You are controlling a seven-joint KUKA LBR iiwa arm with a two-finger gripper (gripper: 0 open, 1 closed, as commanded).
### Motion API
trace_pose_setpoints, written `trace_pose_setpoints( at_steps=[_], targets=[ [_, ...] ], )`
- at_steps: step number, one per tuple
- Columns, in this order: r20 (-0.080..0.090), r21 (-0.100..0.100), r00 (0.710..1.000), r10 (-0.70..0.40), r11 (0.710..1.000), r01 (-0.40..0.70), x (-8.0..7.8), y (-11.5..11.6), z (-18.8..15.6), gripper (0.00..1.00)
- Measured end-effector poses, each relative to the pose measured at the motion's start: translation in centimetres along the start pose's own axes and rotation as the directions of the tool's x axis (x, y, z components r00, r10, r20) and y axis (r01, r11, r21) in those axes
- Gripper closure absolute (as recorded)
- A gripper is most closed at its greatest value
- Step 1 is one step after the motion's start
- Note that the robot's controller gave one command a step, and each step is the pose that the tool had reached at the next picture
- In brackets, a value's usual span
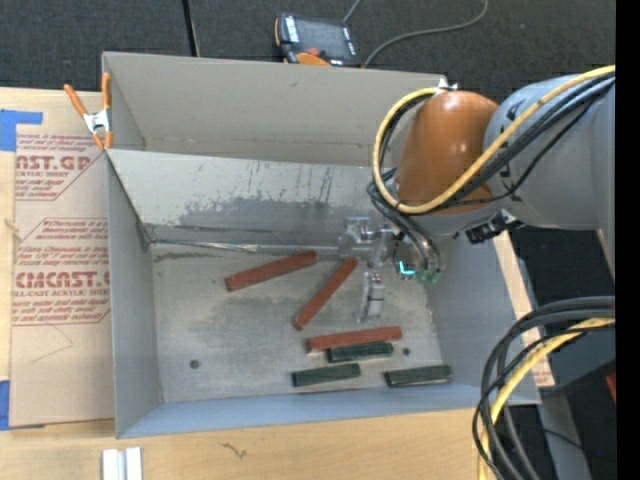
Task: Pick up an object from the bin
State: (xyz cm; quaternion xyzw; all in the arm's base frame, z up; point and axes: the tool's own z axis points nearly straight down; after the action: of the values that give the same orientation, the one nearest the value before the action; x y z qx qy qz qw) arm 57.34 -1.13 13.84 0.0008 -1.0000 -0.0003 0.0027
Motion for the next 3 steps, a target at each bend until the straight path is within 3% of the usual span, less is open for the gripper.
trace_pose_setpoints(
  at_steps=[1, 2, 3],
  targets=[
    [0.010, 0.002, 0.986, -0.167, 0.986, 0.167, -1.52, 1.05, 6.83, 0.00],
    [0.019, 0.003, 0.986, -0.167, 0.986, 0.167, -1.80, 1.03, 6.47, 1.00],
    [0.008, 0.001, 0.986, -0.167, 0.986, 0.167, -1.49, 1.03, 6.79, 0.00]
  ],
)
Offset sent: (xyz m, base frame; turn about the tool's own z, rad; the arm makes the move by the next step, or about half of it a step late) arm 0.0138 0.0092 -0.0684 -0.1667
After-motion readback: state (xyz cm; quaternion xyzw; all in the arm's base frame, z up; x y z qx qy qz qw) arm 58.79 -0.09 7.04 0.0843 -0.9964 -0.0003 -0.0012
